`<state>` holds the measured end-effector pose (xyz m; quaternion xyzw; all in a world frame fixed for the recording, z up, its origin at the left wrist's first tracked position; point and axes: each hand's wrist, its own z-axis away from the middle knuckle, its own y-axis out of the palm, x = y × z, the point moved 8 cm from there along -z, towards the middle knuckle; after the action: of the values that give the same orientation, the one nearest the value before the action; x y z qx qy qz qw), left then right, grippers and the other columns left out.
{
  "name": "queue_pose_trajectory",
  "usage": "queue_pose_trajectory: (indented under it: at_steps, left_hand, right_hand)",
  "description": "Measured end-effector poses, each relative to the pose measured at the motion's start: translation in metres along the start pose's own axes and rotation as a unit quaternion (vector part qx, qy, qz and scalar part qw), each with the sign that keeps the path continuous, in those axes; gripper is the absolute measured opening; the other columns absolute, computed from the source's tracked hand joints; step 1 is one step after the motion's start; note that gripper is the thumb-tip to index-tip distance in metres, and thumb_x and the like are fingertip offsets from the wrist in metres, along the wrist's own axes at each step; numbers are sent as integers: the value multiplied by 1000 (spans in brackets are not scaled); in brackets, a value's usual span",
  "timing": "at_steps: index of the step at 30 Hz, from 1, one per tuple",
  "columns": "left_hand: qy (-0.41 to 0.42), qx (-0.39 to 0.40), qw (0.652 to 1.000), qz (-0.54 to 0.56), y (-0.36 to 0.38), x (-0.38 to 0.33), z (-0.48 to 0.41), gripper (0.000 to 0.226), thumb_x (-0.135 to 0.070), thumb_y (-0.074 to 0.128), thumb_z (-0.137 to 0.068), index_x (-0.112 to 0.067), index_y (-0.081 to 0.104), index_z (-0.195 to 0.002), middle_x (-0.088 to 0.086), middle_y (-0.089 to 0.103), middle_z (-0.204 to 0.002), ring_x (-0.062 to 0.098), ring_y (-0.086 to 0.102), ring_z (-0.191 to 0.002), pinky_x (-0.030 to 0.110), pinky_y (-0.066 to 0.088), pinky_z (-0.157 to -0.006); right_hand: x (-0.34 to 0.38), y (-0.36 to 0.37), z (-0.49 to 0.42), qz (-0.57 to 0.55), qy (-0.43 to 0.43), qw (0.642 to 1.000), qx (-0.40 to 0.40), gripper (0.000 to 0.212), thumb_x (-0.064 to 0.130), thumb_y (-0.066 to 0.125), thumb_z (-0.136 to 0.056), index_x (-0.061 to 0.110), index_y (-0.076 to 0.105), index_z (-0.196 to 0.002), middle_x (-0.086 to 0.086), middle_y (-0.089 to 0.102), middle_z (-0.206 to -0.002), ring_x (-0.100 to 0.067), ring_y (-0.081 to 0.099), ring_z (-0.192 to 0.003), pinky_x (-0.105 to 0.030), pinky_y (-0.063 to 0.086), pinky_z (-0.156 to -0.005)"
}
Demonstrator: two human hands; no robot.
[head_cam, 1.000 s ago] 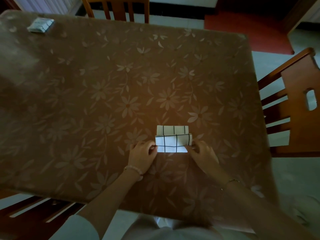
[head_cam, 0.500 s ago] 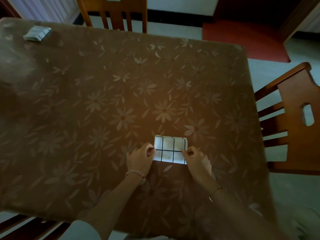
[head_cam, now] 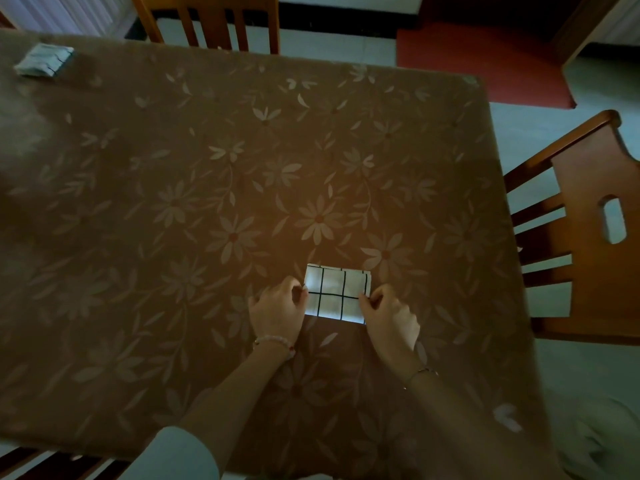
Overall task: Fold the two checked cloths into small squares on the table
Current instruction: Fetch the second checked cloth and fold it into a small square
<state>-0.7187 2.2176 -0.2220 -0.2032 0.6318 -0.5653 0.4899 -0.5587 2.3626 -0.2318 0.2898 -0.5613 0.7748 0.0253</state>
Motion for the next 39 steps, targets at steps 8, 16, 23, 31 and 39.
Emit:
queue_pose_trajectory:
  at_steps: [8, 16, 23, 31, 39]
  left_hand:
    - [362, -49, 926, -92, 16, -48, 19, 37, -19, 40, -85, -10, 60, -115, 7, 59, -121, 26, 56, -111, 40, 47, -92]
    - [341, 80, 931, -104, 47, -40, 13, 53, -29, 35, -90, -6, 38, -138, 8, 39, -144, 23, 34, -134, 45, 36, -105]
    - [339, 75, 931, -111, 49, -37, 9, 54, -32, 32, -94, -12, 25, -144, 4, 25, -151, 20, 17, -141, 46, 19, -111]
    - [322, 140, 928, -126, 51, -37, 3, 56, -37, 31, -93, -16, 23, -144, 3, 24, -152, 20, 20, -140, 50, 27, -110]
    - [74, 133, 944, 294, -11, -31, -19, 49, -30, 38, -97, -21, 25, -144, -14, 33, -141, 2, 28, -130, 20, 21, -105]
  right_hand:
    - [11, -9, 2, 11, -59, 997, -51, 19, 35, 59, -86, 19, 49, -85, 4, 53, -82, -21, 54, -69, -30, 39, -57]
    - [48, 35, 18, 137, -328, 934, -31, 47, 21, 36, -91, 3, 44, -133, -12, 48, -138, -26, 41, -132, -44, 36, -107]
    - [34, 62, 13, 229, -307, 922, 48, 54, 31, 13, -98, 6, 19, -146, -12, 17, -154, -25, 15, -143, -48, 16, -112]
    - [39, 56, 10, 209, -279, 934, 83, 56, 37, 24, -94, 7, 37, -141, -9, 36, -148, -23, 30, -138, -49, 27, -109]
    - [35, -11, -4, -141, -164, 976, 39, 48, 35, 39, -96, 27, 33, -143, 9, 36, -147, -8, 29, -136, -32, 29, -111]
